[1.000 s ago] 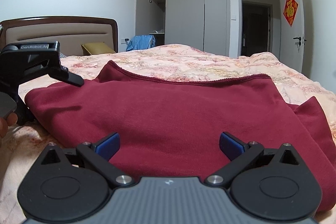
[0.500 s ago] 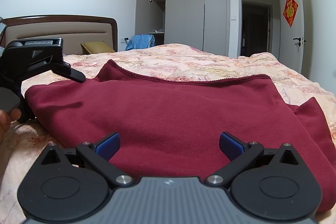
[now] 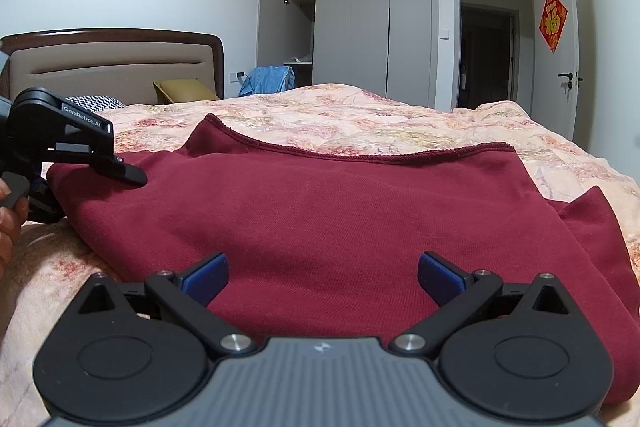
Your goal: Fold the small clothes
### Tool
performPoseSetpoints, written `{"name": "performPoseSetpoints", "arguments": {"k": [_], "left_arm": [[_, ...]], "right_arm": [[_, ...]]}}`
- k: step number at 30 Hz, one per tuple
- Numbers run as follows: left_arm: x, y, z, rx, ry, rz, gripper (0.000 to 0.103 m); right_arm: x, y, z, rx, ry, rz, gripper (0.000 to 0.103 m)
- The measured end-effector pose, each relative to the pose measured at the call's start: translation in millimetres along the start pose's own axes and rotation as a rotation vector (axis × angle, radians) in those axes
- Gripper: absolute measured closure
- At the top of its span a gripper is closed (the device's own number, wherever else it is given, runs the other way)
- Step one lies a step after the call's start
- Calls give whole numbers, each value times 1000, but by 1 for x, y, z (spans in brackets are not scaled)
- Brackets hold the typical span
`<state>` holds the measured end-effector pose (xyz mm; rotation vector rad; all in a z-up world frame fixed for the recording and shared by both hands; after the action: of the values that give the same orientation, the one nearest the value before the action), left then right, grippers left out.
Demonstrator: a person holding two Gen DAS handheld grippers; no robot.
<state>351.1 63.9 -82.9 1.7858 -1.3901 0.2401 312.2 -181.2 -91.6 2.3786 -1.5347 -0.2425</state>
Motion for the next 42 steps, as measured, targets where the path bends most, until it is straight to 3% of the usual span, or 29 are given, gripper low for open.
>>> {"name": "performPoseSetpoints", "arguments": {"k": [5,11,22,26,32,38,42], "left_arm": [[-1,-4,-4,-5,12,4,62],[17,2,-7,19,-115,9,80],[34,6,-16,16,-188,3,84],[58,12,-23,24,-319,24,85],[133,26,-15,73,-588,119,87],[217,37,47,8,-918,317,87],[246,35,94,-96,-998,437,87]], "right_arm": [[-2,1,-1,0,15,14,0],[-2,1,-1,0,16,15,0],[-2,5,-1,10,2,14,0],[5,15,-3,46,-55,23,0],[46,62,-3,103,-311,55,0],[70,131,9,136,-266,199,0],[83,169,27,118,-250,331,0]]}}
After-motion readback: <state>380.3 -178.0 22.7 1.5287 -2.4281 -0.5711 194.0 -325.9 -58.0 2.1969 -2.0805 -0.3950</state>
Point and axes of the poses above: each gripper's, at about its wrist camera, not at the fingertips, and y roughly against the way its jaws point, x to its right, z to its underside, the point moved 2 cm from there along -y, roughly the way its jaws point
